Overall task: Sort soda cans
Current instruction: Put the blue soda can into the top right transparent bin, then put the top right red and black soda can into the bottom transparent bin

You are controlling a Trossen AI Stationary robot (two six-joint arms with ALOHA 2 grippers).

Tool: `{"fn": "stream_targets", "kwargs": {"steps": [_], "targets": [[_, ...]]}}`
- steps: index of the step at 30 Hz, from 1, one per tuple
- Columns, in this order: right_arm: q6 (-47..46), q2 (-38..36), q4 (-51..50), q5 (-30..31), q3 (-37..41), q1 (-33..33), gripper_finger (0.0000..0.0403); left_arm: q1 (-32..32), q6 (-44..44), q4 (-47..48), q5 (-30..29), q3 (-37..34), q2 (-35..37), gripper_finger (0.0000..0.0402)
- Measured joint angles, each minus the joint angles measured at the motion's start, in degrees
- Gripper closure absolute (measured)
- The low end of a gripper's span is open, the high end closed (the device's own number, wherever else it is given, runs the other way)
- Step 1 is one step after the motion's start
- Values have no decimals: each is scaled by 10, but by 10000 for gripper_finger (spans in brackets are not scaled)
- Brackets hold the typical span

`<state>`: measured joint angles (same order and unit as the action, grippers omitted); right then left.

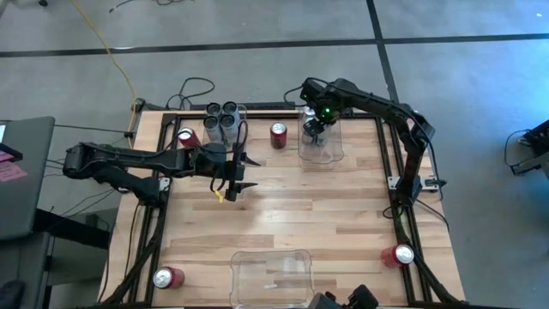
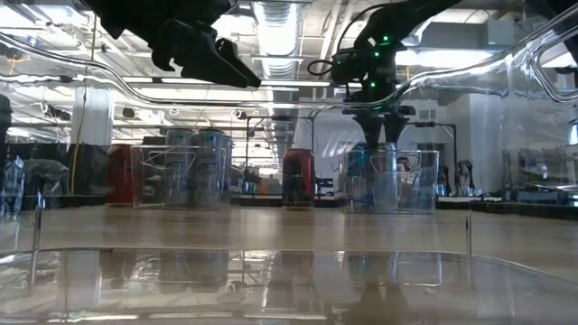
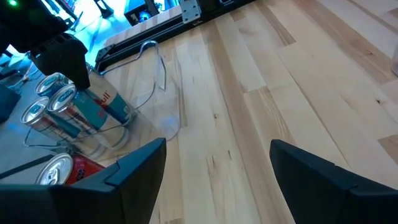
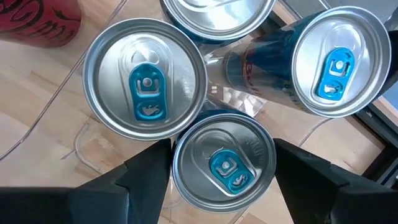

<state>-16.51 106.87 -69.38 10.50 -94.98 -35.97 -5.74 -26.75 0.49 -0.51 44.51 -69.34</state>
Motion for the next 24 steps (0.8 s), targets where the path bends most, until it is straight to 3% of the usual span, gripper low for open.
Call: {"fn": "stream_targets", "kwargs": {"steps": [16, 19, 24], "targets": [[0, -54, -4, 5, 0, 0, 115, 0, 0, 0, 0, 0, 0, 117], [-13, -82, -4, 34, 0, -1, 116, 0, 0, 0, 0, 0, 0, 117], [-36, -103, -4, 52, -1, -19, 141, 0, 0, 0, 0, 0, 0, 117]]}}
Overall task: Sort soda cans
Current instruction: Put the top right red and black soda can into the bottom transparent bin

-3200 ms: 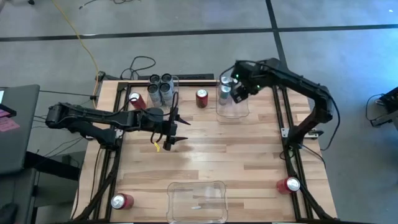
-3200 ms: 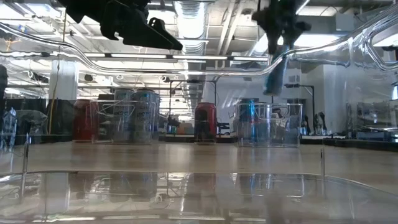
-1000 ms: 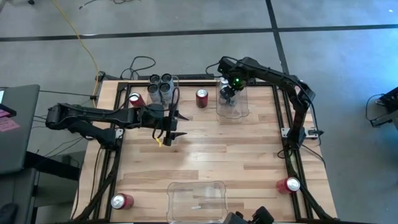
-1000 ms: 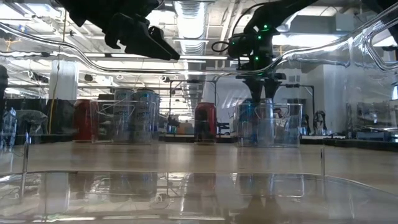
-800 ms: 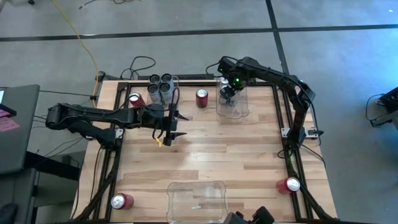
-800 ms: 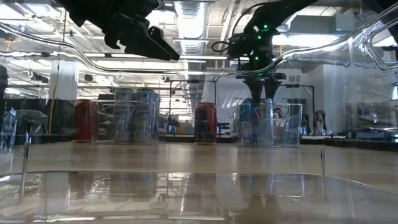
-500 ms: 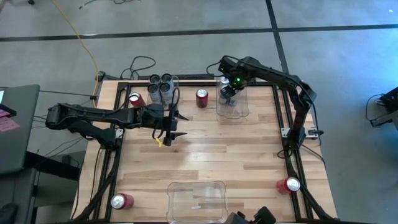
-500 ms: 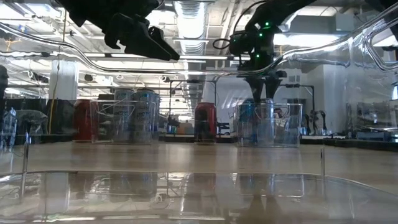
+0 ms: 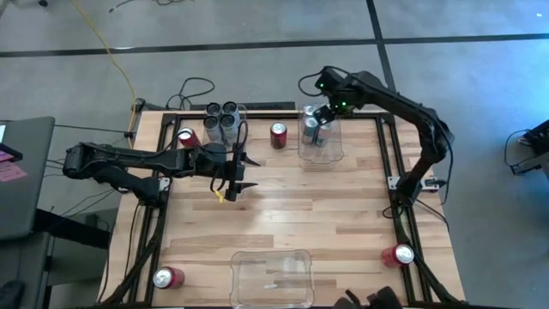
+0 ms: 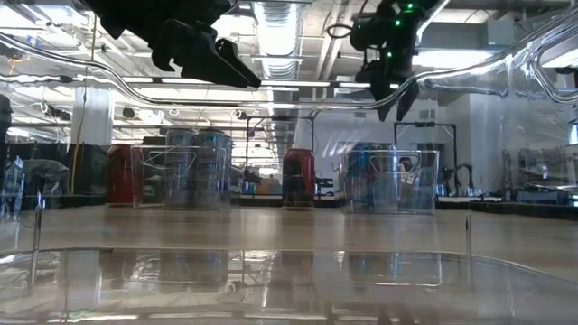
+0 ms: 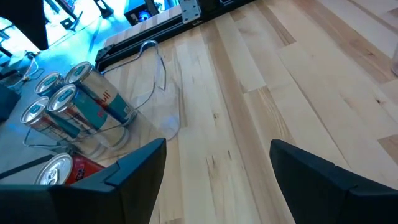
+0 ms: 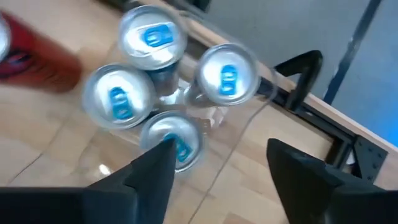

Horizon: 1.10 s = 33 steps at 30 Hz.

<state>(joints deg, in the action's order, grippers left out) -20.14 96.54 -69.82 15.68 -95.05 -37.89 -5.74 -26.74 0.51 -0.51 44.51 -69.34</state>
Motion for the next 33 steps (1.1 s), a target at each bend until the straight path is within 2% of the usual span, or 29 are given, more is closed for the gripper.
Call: {"fn": "stream_targets", "kwargs": {"steps": [3, 10, 13, 15, 18, 24, 29, 33], "targets": [[-8, 1, 7, 2, 16, -26, 191, 0, 3, 1, 0, 0, 0, 117], [-10, 1, 56, 1, 113, -87, 345, 0, 0, 7, -1, 0, 0, 117], [-10, 1, 66, 1, 142, -98, 389, 0, -6, 6, -10, 0, 0, 117], [-10, -3, 76, 1, 154, -99, 395, 0, -6, 2, -28, 0, 0, 117], [-8, -29, 106, -1, 173, -95, 381, -5, -6, 0, -58, 0, 0, 117], [-22, -130, 152, -1, 198, -54, 370, -38, 20, 24, -62, 0, 0, 117], [-62, -227, 157, 5, 225, 49, 372, -70, 49, 37, -56, 0, 0, 117], [-96, -297, 223, 85, 260, 162, 371, -101, 80, -25, -22, 0, -19, 117]]}}
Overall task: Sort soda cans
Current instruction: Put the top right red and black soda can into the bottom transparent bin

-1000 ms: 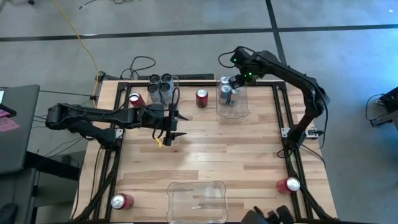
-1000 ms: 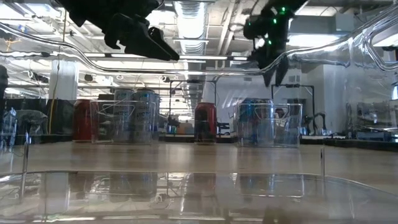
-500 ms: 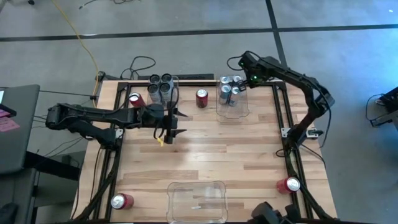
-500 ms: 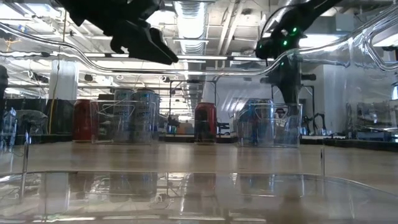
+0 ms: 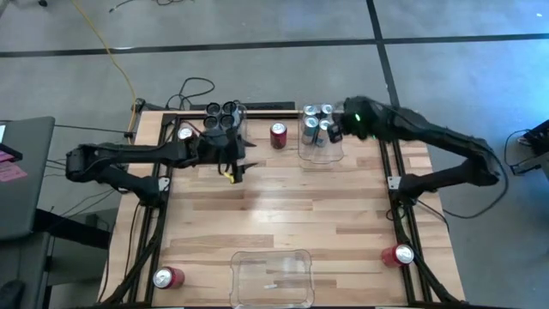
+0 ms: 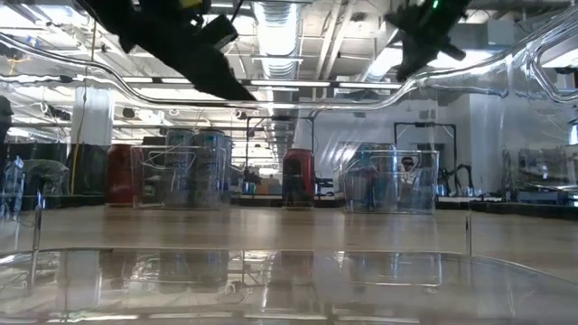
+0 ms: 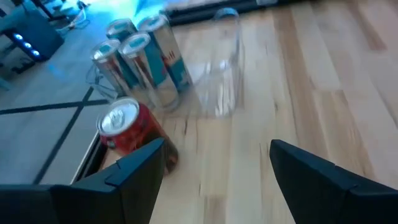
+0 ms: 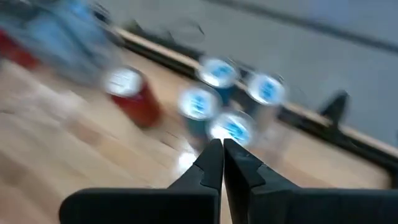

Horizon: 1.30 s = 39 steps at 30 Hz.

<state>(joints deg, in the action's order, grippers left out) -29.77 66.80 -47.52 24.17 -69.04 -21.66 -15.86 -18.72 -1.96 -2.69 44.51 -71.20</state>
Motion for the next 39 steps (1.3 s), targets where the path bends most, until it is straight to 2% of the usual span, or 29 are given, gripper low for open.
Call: {"fn": "stream_targets", "kwargs": {"steps": [3, 6, 10, 13, 19, 21, 28, 35, 39], "targets": [[-3, -33, 91, 52, 49, 79, 371, -26, 15, -58, 29, 0, -32, 117], [-1, -42, 160, 61, 94, 140, 371, -53, 23, -107, 46, 1, -71, 116], [-9, -37, 213, 62, 137, 185, 371, -83, 50, -115, 75, 38, -124, 100], [-21, -30, 255, 88, 161, 202, 371, -97, 59, -109, 94, 79, -165, 76], [-23, -17, 271, 125, 172, 225, 371, -118, 61, -42, 98, 179, -243, 15], [-23, -11, 274, 136, 172, 230, 371, -126, 61, -18, 97, 208, -264, 5], [-19, -9, 266, 147, 172, 231, 371, -149, 65, -3, 95, 273, -319, 3], [-10, -9, 263, 152, 172, 218, 371, -170, 53, 5, 92, 283, -330, 2], [-2, -9, 257, 152, 172, 203, 371, -172, 32, 26, 118, 283, -330, 2]]}}
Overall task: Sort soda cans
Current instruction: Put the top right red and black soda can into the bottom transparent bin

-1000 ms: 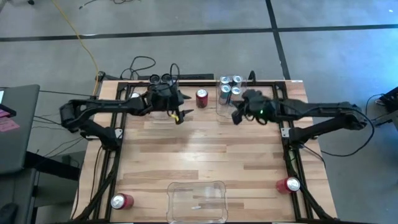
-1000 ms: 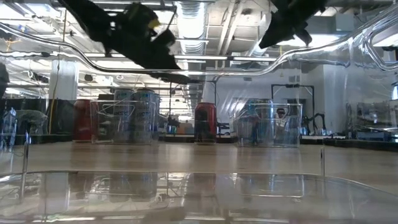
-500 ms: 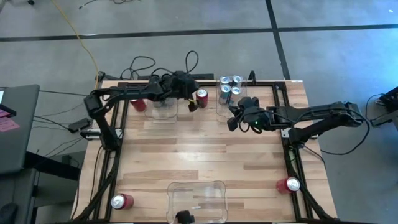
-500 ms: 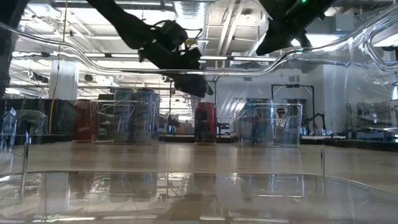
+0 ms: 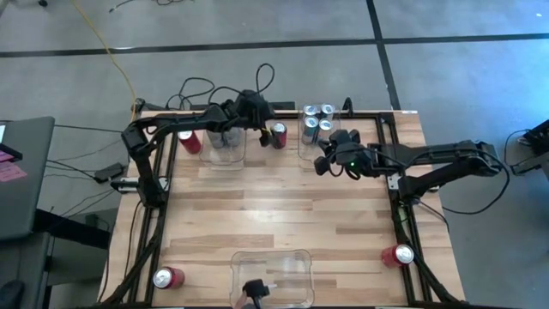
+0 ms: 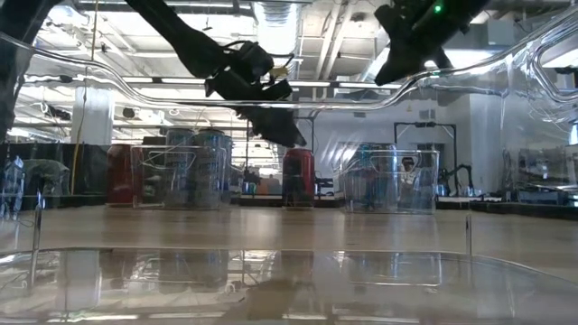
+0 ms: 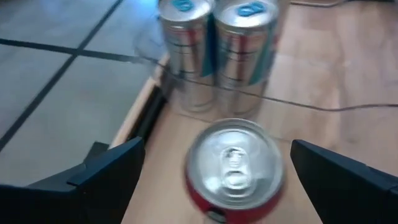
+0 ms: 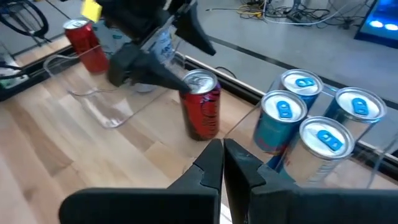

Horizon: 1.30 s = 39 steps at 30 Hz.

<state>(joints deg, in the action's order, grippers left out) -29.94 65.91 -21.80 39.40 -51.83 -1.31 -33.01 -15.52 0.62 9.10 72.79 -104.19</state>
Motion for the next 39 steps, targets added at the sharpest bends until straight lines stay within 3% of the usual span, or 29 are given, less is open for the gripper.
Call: {"fn": "stream_targets", "kwargs": {"steps": [10, 21, 26, 32, 39], "targets": [[0, 0, -4, 0, 0, -19, 371, 2, -12, -2, 25, 0, 0, 2], [0, 0, -1, 0, 0, -11, 371, 2, 2, -6, 39, -1, -48, 5], [0, 0, 0, 0, 0, -9, 371, 0, 7, -20, 36, -1, -46, 36], [4, 0, 0, -1, 0, -10, 371, 0, 7, -12, 35, 0, -45, 107], [10, 0, 0, -1, 0, -10, 371, 12, 16, 7, 32, 0, -40, 109]]}}
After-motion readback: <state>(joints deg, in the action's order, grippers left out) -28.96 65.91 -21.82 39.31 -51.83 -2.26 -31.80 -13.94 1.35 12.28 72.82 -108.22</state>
